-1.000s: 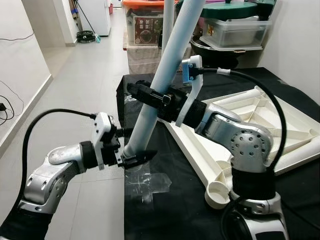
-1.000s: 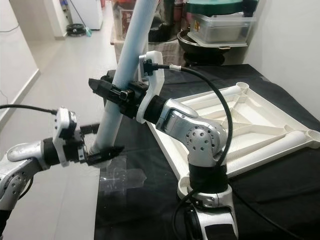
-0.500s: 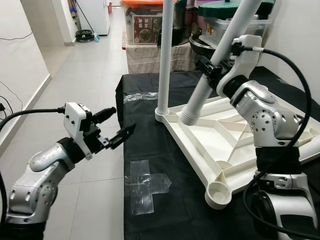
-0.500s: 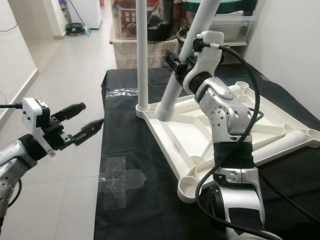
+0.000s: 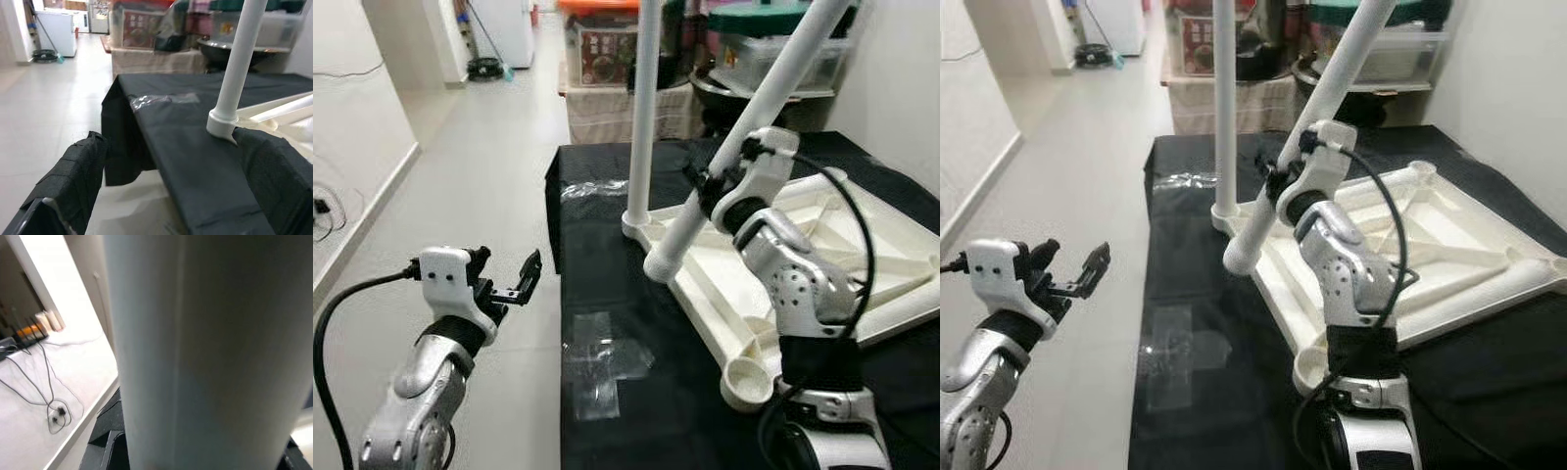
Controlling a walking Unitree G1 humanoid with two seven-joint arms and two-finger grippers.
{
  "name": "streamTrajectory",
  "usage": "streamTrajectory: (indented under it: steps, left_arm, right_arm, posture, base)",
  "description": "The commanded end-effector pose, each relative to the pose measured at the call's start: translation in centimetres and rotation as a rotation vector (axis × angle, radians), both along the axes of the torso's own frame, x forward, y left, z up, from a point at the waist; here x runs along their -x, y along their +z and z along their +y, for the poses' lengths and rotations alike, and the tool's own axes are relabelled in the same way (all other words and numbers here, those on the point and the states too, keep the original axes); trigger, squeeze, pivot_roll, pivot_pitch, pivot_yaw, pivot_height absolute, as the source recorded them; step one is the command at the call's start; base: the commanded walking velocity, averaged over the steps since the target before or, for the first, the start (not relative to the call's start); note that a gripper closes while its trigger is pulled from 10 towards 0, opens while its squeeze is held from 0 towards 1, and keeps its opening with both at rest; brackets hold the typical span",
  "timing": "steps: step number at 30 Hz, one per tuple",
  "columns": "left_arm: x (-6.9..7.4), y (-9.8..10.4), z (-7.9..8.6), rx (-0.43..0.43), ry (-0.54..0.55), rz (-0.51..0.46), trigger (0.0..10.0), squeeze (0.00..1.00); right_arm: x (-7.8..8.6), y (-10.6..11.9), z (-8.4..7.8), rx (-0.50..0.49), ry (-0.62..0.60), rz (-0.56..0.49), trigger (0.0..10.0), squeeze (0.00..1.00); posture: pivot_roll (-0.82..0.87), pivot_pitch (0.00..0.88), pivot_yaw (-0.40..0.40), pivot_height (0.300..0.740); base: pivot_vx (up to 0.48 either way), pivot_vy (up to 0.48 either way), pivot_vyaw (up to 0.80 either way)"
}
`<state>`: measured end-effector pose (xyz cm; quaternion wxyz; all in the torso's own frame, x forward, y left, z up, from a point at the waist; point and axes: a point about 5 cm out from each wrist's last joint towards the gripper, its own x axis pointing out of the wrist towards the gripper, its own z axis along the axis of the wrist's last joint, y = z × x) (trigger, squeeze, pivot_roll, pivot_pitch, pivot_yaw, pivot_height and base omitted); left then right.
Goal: Building children table
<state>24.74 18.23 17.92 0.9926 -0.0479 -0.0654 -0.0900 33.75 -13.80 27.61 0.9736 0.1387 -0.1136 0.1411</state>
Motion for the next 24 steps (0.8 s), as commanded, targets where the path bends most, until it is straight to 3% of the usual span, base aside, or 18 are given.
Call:
streamTrajectory:
  steps: [1, 3, 10, 11, 12, 16, 19, 24]
  left_arm:
    - [0.3, 0.0, -0.7, -0.04, 0.001, -0.002, 10.0, 0.0]
    - [0.3, 0.0, -0.7, -0.048, 0.011, -0.005, 10.0, 0.0]
    - [0.5, -0.2, -0.7, -0.06, 0.052, 0.004, 10.0, 0.0]
    - [0.5, -0.2, -0.7, -0.06, 0.052, 0.004, 10.0, 0.0]
    - [0.6, -0.2, -0.9, -0.062, 0.056, 0.001, 10.0, 0.0]
    - [0.7, -0.2, -1.0, -0.065, 0.063, -0.001, 10.0, 0.0]
    - [0.9, -0.2, -1.3, -0.061, 0.062, -0.004, 10.0, 0.0]
    - [1.1, -0.2, -1.6, -0.089, 0.045, -0.011, 10.0, 0.0]
  right_arm:
    - [1.2, 1.2, -0.3, 0.054, -0.018, -0.135, 10.0, 0.0]
    - [1.5, 1.2, -0.5, 0.1, -0.05, -0.163, 10.0, 0.0]
    - [2.2, -0.2, -1.2, 0.162, -0.177, -0.098, 10.0, 0.0]
    - [2.2, -0.2, -1.2, 0.162, -0.177, -0.098, 10.0, 0.0]
    - [2.5, 0.6, -1.3, 0.012, -0.095, -0.171, 10.0, 0.0]
    - [2.7, 0.2, -1.8, 0.046, -0.124, -0.166, 10.0, 0.0]
    - [3.4, -0.4, -1.2, 0.114, -0.095, -0.195, 10.0, 0.0]
    - [4.1, -0.4, -0.9, 0.136, -0.094, -0.257, 10.0, 0.0]
  posture:
    - [0.05, 0.0, -0.043, 0.74]
    - [0.05, 0.0, -0.043, 0.74]
    - [0.04, 0.0, -0.039, 0.74]
    - [0.04, 0.0, -0.039, 0.74]
    - [0.04, 0.0, -0.041, 0.74]
    - [0.04, 0.0, -0.04, 0.74]
    - [0.05, 0.0, -0.042, 0.74]
    - [0.05, 0.0, -0.045, 0.74]
  base:
    - [0.0, 0.0, 0.0]
    - [0.0, 0.0, 0.0]
    - [0.0, 0.0, 0.0]
    - [0.0, 0.0, 0.0]
    - [0.0, 0.0, 0.0]
    - [0.0, 0.0, 0.0]
    - [0.0, 0.0, 0.0]
    - [0.0, 0.0, 0.0]
